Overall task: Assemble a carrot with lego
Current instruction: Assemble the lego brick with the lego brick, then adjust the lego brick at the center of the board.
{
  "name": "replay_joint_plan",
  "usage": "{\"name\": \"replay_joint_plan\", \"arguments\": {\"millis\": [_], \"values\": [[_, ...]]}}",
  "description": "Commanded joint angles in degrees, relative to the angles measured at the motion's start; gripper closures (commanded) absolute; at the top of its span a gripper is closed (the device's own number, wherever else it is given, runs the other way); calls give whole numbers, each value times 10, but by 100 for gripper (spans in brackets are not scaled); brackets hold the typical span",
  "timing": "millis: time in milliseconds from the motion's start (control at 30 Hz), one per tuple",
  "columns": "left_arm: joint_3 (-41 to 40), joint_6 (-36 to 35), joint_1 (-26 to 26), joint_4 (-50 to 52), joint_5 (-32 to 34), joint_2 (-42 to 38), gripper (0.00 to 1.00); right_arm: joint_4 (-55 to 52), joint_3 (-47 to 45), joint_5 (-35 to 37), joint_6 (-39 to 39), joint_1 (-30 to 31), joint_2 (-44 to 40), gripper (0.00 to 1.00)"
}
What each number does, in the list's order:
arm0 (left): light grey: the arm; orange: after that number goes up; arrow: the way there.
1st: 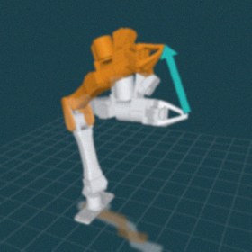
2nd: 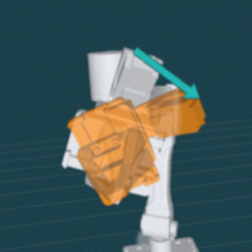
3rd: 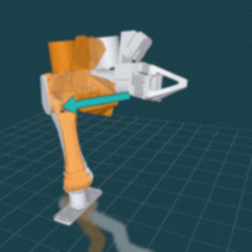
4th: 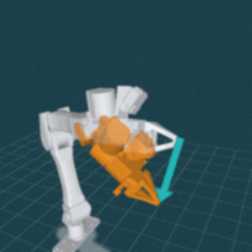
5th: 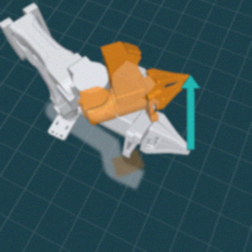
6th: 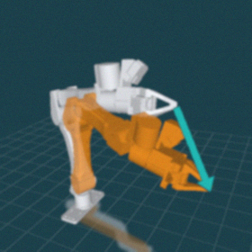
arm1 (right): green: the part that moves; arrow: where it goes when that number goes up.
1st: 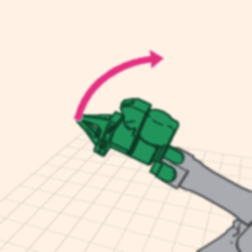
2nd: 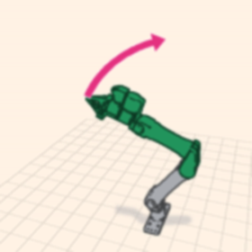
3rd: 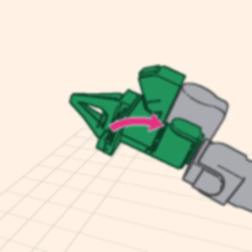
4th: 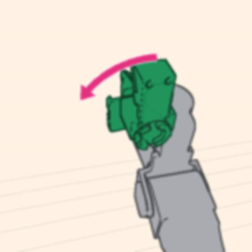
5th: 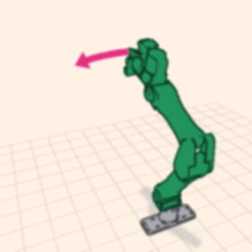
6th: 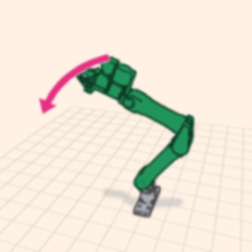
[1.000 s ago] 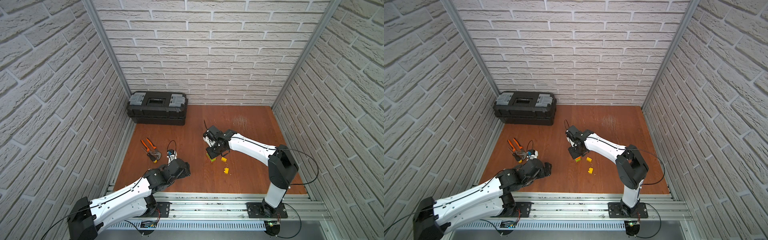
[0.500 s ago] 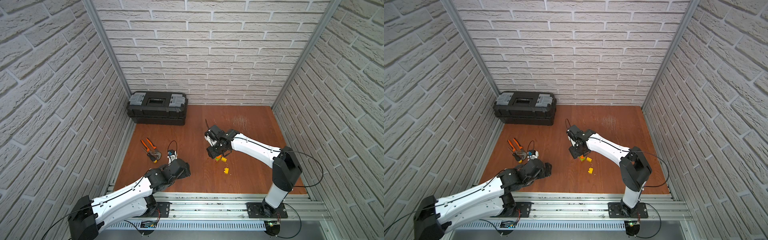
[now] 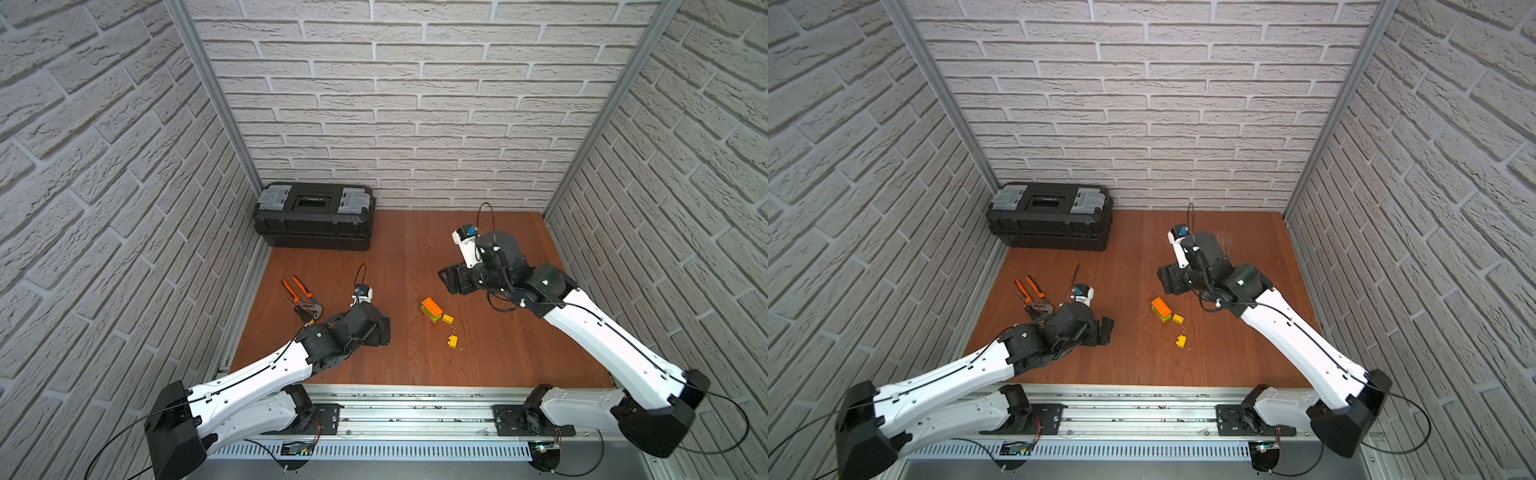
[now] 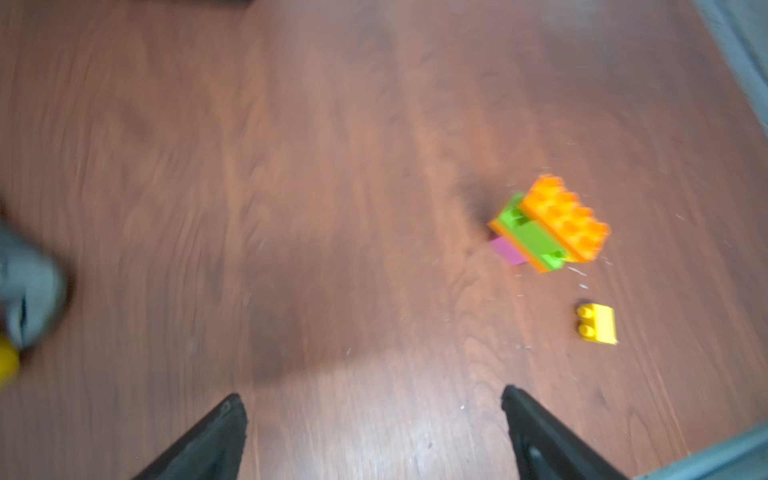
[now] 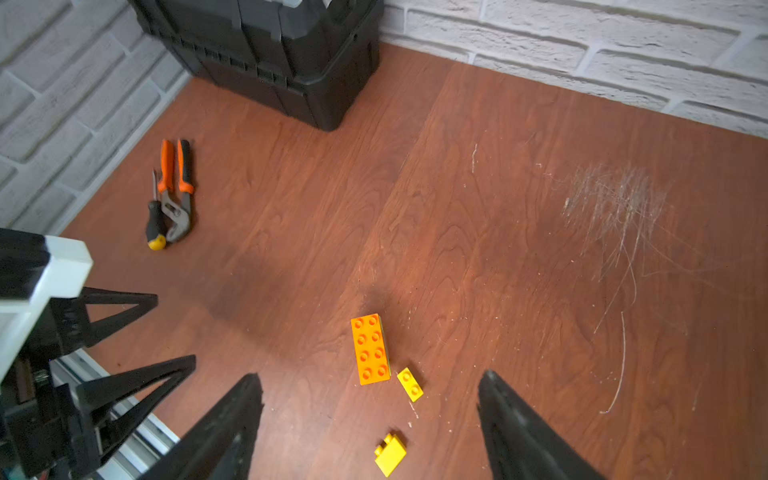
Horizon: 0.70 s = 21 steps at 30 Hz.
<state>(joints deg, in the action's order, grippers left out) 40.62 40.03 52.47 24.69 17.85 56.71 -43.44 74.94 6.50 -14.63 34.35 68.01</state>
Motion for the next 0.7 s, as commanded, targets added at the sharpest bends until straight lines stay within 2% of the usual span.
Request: {"name": "replay_joint_plan", "arguments": {"millis": [0, 67, 167, 267, 367, 467, 533, 567, 667], "values": [[32, -256, -31, -98, -102, 15, 2, 7, -28, 39, 20, -20, -28, 17], [60, -404, -65, -107, -254, 28, 2, -20, -34, 53, 32, -25, -46, 17], [101, -611, -123, -86, -430, 63, 4, -8, -72, 69, 32, -33, -102, 21], [189, -752, -188, -9, -537, 159, 14, 5, -111, 96, 33, -41, -158, 25], [283, -896, -195, 94, -553, 264, 18, -11, -129, 102, 38, -49, -182, 24], [337, -931, -199, 79, -595, 337, 15, -25, -149, 106, 44, -53, -197, 16], [364, -941, -200, 58, -623, 375, 8, -27, -167, 103, 48, -55, -207, 12], [378, -950, -198, 53, -631, 395, 2, -28, -176, 99, 50, -57, -211, 11], [413, -1004, -186, 59, -639, 446, 2, -31, -199, 94, 51, -60, -223, 10]]}}
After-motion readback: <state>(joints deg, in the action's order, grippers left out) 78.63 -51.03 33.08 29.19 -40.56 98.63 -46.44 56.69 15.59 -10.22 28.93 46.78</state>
